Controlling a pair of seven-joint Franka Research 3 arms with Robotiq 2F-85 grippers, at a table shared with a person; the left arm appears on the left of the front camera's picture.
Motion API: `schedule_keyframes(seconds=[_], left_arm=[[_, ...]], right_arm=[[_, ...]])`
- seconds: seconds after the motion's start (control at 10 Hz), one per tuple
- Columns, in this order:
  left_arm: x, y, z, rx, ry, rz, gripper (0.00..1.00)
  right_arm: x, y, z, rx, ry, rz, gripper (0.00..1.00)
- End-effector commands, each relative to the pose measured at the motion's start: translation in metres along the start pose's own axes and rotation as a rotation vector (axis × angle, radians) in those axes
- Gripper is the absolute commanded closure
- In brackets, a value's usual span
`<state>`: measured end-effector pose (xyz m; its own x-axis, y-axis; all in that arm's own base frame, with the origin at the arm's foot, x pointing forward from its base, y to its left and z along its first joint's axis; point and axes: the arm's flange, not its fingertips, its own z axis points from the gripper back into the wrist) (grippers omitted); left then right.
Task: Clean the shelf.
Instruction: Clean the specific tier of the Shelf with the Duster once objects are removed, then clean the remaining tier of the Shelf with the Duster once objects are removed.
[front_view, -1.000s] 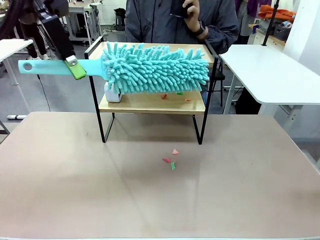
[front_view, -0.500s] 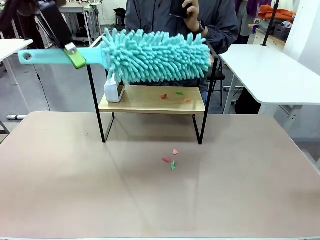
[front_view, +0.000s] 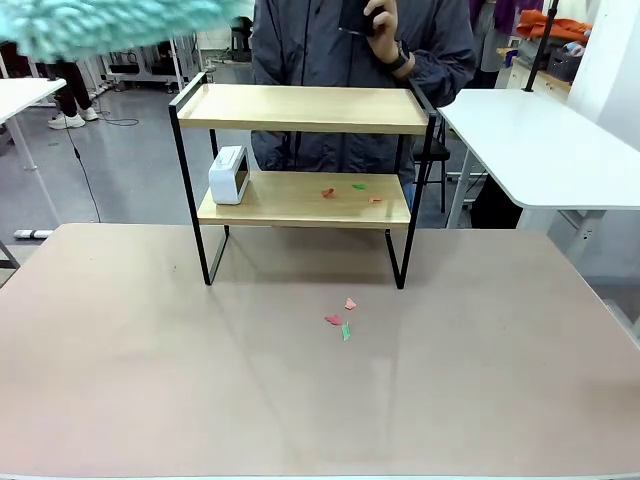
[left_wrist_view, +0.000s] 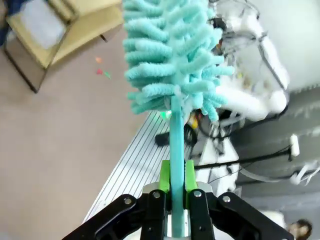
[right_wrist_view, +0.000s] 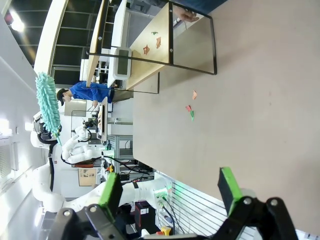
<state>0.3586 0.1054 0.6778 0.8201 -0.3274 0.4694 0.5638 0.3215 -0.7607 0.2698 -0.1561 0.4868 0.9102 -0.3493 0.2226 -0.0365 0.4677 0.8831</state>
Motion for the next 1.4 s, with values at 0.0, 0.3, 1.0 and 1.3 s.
schedule_keyframes(seconds=[0.0,0.3,1.0,1.3], left_arm=[[-0.017,0.041,-0.003,-0.080,-0.250,0.192,0.88],[-0.070,0.130,-0.002,-0.124,-0.361,0.505,0.88],[-0.104,0.184,-0.011,-0.032,-0.252,0.626,0.88],[-0.104,0.184,-0.011,-0.032,-0.252,0.626,0.88]], right_arm=[[0.000,0.000,-0.001,0.020,-0.010,0.027,0.00],[0.000,0.000,-0.001,0.020,-0.010,0.027,0.00],[0.000,0.000,-0.001,0.020,-0.010,0.027,0.00],[0.000,0.000,-0.001,0.020,-0.010,0.027,0.00]])
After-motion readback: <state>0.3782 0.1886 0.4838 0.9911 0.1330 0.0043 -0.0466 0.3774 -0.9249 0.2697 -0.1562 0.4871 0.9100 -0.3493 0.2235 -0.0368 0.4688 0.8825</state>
